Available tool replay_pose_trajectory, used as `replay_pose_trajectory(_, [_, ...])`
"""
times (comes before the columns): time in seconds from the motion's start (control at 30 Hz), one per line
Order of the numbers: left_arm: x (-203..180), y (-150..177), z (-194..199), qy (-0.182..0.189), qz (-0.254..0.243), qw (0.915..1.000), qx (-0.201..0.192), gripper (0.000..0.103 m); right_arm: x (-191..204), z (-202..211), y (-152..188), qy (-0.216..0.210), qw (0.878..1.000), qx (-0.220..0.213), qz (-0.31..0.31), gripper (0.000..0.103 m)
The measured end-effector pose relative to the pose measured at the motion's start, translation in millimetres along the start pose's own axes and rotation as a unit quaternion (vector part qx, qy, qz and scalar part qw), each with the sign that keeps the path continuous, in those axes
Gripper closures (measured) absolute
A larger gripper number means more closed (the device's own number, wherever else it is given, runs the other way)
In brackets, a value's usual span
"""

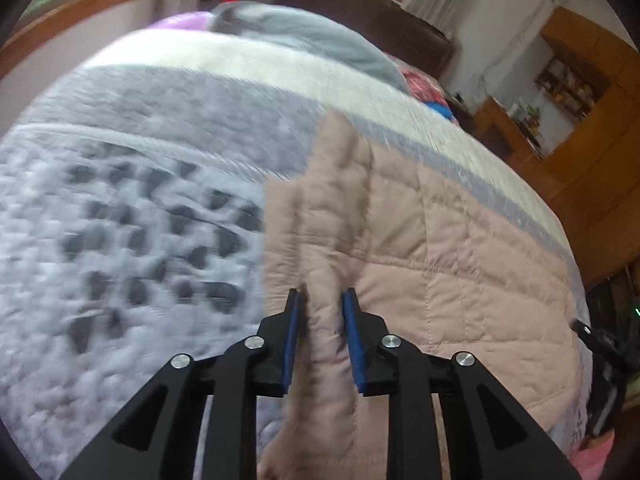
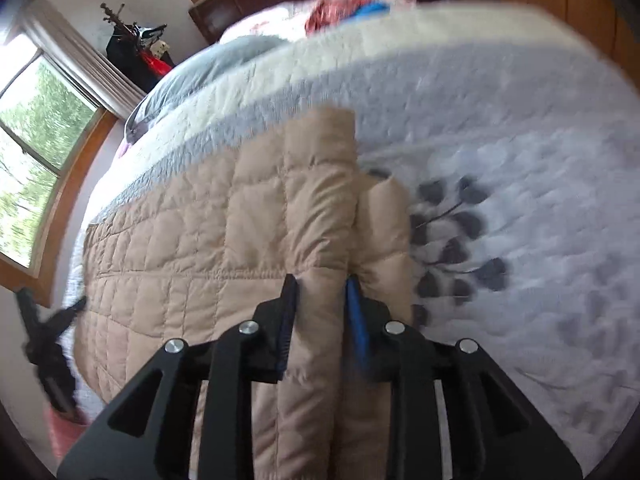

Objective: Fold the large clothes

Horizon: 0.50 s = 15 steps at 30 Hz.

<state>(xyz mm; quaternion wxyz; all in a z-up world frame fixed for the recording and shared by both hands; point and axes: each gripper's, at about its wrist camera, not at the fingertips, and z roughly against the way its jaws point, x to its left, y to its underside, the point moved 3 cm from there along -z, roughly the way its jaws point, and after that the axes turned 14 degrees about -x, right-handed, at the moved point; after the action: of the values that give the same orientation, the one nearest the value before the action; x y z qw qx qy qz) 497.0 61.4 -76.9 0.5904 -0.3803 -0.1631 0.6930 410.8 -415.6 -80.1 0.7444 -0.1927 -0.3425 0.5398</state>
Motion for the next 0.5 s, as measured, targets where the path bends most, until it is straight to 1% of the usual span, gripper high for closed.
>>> replay_pose_trajectory(0.03, [-0.2,-3.2,12.1,-0.005,-0.003,0.9998,-0.017,0.079,4.8,10.8,0.1,0.005,1.0,-0.008,0.009,0.077])
replay_pose_trajectory(0.07, [-3.3,-5.8,28.4,-0.018,-0.014,0.999,-0.039,0.079,12.7,25.4,3.5,-0.001,1.0,-0.014,0.014,0.077])
replay_pose_trajectory(0.1, [-6.4,-6.1,37.6,-0.026,-0.022,0.9981,-0.05,0.08,19.6,34.3,7.8,-0.008,1.0,-0.014,0.017,0.077])
replay_pose_trajectory(0.13, [-14.1,-3.3,51.0,-0.026,-0.031,0.9972,-0.063,0.08,31.4,45.8,16.1,-0.018,1.0,-0.01,0.022,0.077])
replay_pose_trajectory(0.17, [-22.3,1.6,60.9,-0.019,-0.038,0.9969,-0.066,0.08,40.3,51.2,22.4,-0.023,0.999,-0.007,0.026,0.077])
replay_pose_trajectory(0.27, [-47.6,28.5,79.5,-0.007,-0.069,0.996,-0.056,0.08,78.7,63.0,50.3,-0.048,0.997,0.002,0.058,0.077])
replay_pose_trajectory(0.3, [-59.5,39.0,81.2,0.003,-0.08,0.9955,-0.051,0.08,87.9,63.3,54.1,-0.05,0.997,0.004,0.066,0.077])
replay_pose_trajectory(0.4, [-87.8,65.2,76.6,0.021,-0.111,0.993,-0.036,0.08,112.1,60.8,74.1,-0.043,0.994,0.002,0.1,0.077])
replay_pose_trajectory(0.43, [-95.5,74.2,73.0,0.023,-0.123,0.9916,-0.032,0.08,117.6,57.1,80.5,-0.037,0.993,0.002,0.11,0.077])
replay_pose_trajectory(0.5, [-100.6,87.6,65.2,0.017,-0.145,0.9889,-0.03,0.08,122.8,50.8,91.9,-0.043,0.992,0.011,0.116,0.077])
